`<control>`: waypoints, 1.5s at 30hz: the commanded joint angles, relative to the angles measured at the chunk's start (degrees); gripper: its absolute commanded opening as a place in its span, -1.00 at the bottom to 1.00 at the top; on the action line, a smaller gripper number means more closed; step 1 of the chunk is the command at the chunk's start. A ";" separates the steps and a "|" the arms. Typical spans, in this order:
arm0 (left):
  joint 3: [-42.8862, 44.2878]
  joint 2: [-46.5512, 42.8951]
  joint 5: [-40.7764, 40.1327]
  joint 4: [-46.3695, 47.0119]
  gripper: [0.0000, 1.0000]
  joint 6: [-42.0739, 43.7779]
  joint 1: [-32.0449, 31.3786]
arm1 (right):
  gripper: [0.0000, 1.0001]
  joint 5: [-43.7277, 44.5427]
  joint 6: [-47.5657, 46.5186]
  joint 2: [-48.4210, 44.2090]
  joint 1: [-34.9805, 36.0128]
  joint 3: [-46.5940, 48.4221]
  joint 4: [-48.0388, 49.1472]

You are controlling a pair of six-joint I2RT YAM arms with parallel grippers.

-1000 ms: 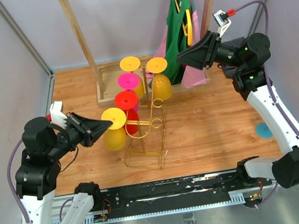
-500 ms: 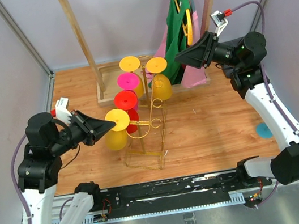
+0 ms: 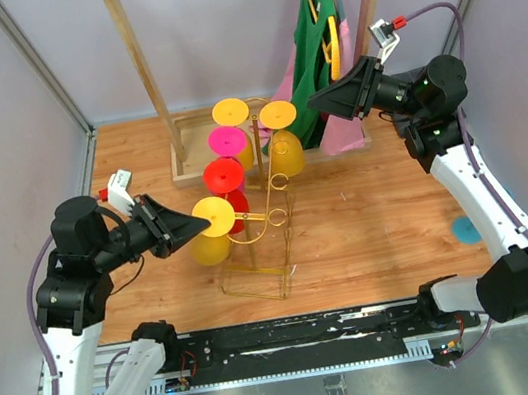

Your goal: Place the wine glass upside down on the wine glass rack

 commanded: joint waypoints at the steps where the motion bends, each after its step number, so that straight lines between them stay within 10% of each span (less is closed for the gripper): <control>1: -1.55 -0.66 2.58 0.99 -0.64 2.15 0.27 | 0.12 0.48 0.65 0.00 -0.47 1.58 2.38; 15: 2.57 -0.52 0.81 -3.64 0.03 5.69 0.30 | 0.14 0.27 0.48 -0.09 -0.48 1.33 2.19; 24: 15.98 3.06 -9.49 -19.92 0.05 14.28 0.27 | 0.17 0.14 -3.12 0.02 -0.48 2.46 -1.37; 32: 35.38 8.31 -27.35 -29.69 0.06 21.22 0.26 | 0.19 2.03 -14.34 1.49 -0.96 7.71 -17.43; 45: 32.59 7.75 -38.90 -18.17 0.06 24.53 0.26 | 0.18 18.43 -29.36 6.69 -1.05 20.06 -50.90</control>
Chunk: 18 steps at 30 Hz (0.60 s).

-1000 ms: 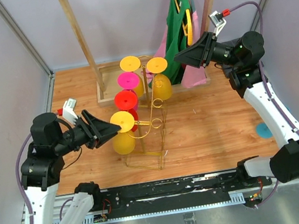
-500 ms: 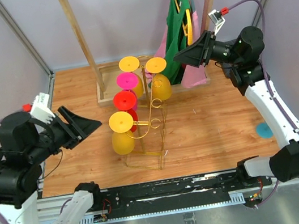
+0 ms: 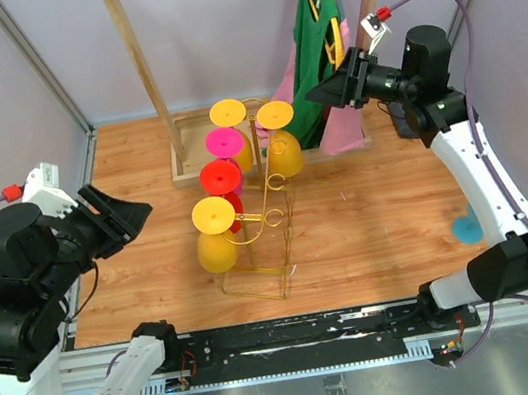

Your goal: Place the wine glass upside down on the wine glass rack

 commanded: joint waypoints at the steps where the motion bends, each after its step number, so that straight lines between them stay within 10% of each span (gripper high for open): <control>1: -0.60 0.37 -8.47 8.90 0.06 1.75 0.28 | 0.19 13.06 -11.90 1.46 -0.72 7.88 -22.50; 18: -7.07 5.41 -2.51 33.75 0.07 6.99 0.28 | 0.08 48.92 -24.81 -2.06 -1.92 18.06 -61.82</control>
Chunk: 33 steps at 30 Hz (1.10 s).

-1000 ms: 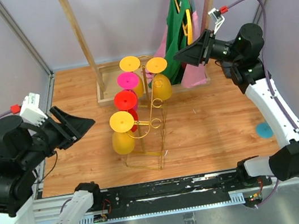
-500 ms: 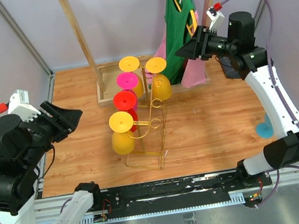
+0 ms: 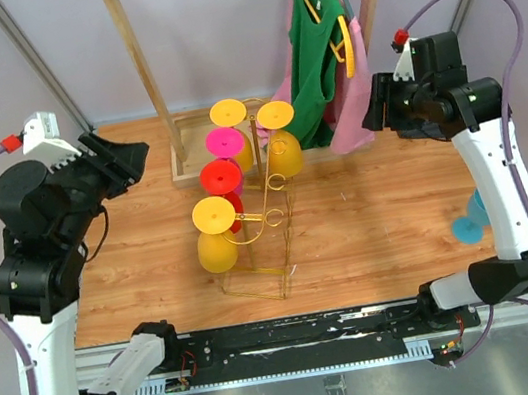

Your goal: Place the wine glass upside down on the wine glass rack

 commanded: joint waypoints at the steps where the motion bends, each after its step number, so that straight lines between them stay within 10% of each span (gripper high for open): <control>1: 0.01 1.77 3.86 7.67 0.08 2.83 0.29 | 0.07 12.19 -2.64 -3.24 -2.19 0.70 -13.06; 33: -5.83 5.25 19.82 15.96 0.12 1.89 0.33 | 0.04 23.84 -1.64 -6.12 -30.07 -22.85 -15.16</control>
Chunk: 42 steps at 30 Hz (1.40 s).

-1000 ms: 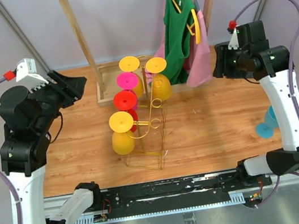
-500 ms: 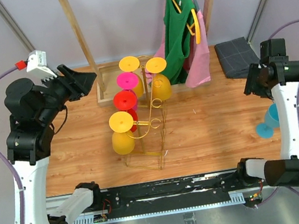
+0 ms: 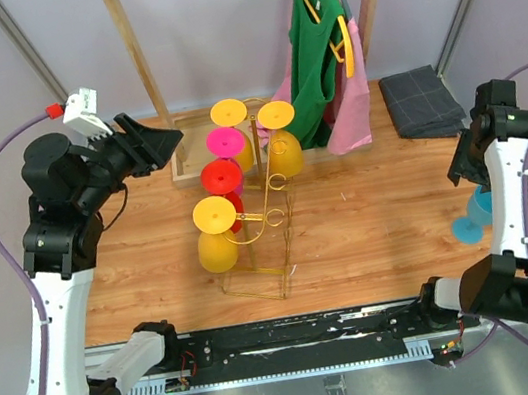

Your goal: Place the wine glass upside down on the wine glass rack

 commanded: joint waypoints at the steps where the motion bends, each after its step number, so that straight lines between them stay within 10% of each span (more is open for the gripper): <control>1: -0.91 -0.50 2.43 3.12 0.12 0.00 0.30 | 0.03 1.33 0.24 1.88 -2.55 -1.29 -0.51; 23: 1.59 3.26 4.72 2.76 0.12 -2.34 -2.11 | 0.02 -2.66 0.20 6.95 -10.23 -5.90 2.55; 42: -0.47 1.87 2.95 3.22 0.13 -2.42 -2.12 | -0.99 -6.34 1.23 10.30 -10.44 -1.88 2.96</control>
